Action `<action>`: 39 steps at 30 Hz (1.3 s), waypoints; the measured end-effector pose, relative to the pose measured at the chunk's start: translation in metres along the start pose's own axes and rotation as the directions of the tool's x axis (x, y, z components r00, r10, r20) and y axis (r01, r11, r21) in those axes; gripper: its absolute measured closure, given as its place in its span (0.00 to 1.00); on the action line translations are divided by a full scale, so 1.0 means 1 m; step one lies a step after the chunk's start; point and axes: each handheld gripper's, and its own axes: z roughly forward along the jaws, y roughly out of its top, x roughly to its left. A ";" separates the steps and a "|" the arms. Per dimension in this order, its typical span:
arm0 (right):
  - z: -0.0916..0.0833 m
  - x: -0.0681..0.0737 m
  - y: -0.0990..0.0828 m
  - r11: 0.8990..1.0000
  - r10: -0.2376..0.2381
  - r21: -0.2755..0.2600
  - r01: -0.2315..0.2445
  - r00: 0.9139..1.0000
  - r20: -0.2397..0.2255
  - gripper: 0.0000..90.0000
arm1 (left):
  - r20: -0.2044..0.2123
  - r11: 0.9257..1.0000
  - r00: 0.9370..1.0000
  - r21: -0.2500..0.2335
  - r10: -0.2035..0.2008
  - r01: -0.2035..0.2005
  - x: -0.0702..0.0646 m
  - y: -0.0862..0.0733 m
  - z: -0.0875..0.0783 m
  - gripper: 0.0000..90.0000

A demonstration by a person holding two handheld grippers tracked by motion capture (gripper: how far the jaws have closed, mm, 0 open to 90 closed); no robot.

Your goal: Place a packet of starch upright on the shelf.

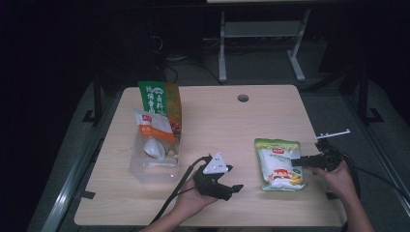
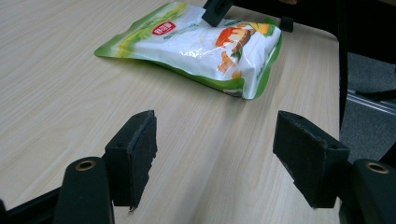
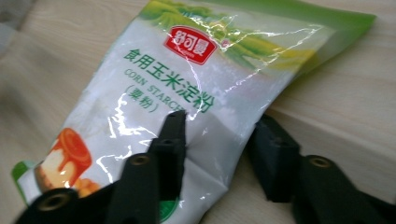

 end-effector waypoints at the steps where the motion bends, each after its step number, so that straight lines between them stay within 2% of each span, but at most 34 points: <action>1: 0.001 0.000 -0.001 1.000 0.008 0.000 -0.008 1.000 -0.025 0.73 | 0.002 1.000 1.000 0.004 0.001 -0.001 0.000 0.000 0.001 0.34; 3: 0.003 0.001 -0.003 1.000 0.007 -0.008 -0.007 0.999 -0.033 0.88 | 0.002 1.000 1.000 0.008 -0.001 0.001 0.000 0.001 0.004 0.34; 4: 0.003 0.001 -0.003 1.000 0.007 -0.008 -0.007 0.999 -0.033 0.88 | 0.004 1.000 1.000 0.010 -0.005 0.005 0.000 0.001 0.005 0.34; 7: 0.002 0.005 -0.002 1.000 -0.015 0.004 0.015 1.000 -0.012 0.97 | 0.011 1.000 1.000 0.011 -0.011 0.010 0.001 0.002 0.009 0.34; 8: 0.001 0.007 -0.001 1.000 -0.020 0.003 0.020 1.000 -0.003 0.97 | 0.018 1.000 1.000 0.009 -0.023 0.023 0.001 0.003 0.010 0.34; 9: 0.000 0.011 -0.001 0.999 -0.035 0.006 0.035 0.999 0.015 0.98 | 0.046 0.999 0.998 0.001 -0.047 0.047 0.002 0.005 0.011 0.34; 13: -0.006 0.017 -0.002 0.999 -0.053 -0.006 0.054 0.998 0.025 0.98 | 0.064 0.999 0.997 -0.010 -0.050 0.051 0.001 0.010 0.013 0.33; 16: -0.014 0.022 -0.002 0.997 -0.067 -0.036 0.068 0.997 0.027 0.98 | 0.064 0.999 0.997 -0.008 -0.039 0.039 0.001 0.015 0.016 0.33; 17: -0.019 0.028 -0.001 0.995 -0.078 -0.057 0.079 0.997 0.027 0.98 | 0.067 0.999 0.997 -0.006 -0.043 0.044 0.002 0.017 0.019 0.32; 22: -0.028 0.038 0.000 0.989 -0.116 -0.095 0.117 0.993 0.021 0.98 | 0.070 0.999 0.997 -0.003 -0.044 0.044 0.005 0.021 0.026 0.32; 26: -0.033 0.049 0.003 0.982 -0.145 -0.118 0.146 0.989 0.023 0.98 | 0.076 0.998 0.995 -0.004 -0.068 0.068 0.010 0.024 0.035 0.31; 27: -0.034 0.051 0.004 0.982 -0.143 -0.120 0.145 0.989 0.022 0.98 | 0.081 0.997 0.994 -0.003 -0.079 0.080 0.012 0.025 0.040 0.30; 32: -0.038 0.062 0.008 0.971 -0.194 -0.141 0.195 0.981 0.020 0.98 | 0.105 0.991 0.986 -0.005 -0.129 0.131 0.025 0.028 0.056 0.28; 33: -0.038 0.063 0.008 0.969 -0.198 -0.146 0.199 0.980 0.020 0.98 | 0.106 0.989 0.984 0.000 -0.144 0.145 0.027 0.028 0.060 0.28; 35: -0.040 0.067 0.010 0.965 -0.215 -0.151 0.216 0.976 0.024 0.98 | 0.117 0.982 0.975 0.013 -0.189 0.189 0.032 0.026 0.067 0.28; 36: -0.040 0.068 0.010 0.965 -0.214 -0.150 0.215 0.976 0.025 0.98 | 0.116 0.979 0.972 0.017 -0.202 0.202 0.036 0.025 0.071 0.28; 37: -0.041 0.069 0.010 0.963 -0.220 -0.152 0.221 0.975 0.025 0.98 | 0.111 0.980 0.973 0.014 -0.201 0.201 0.038 0.024 0.073 0.28; 38: -0.041 0.069 0.010 0.962 -0.224 -0.156 0.226 0.974 0.025 0.98 | 0.117 0.974 0.967 0.013 -0.226 0.226 0.040 0.024 0.077 0.28; 39: -0.042 0.070 0.010 0.960 -0.228 -0.160 0.229 0.973 0.025 0.98 | 0.136 0.967 0.958 0.008 -0.253 0.254 0.044 0.023 0.080 0.29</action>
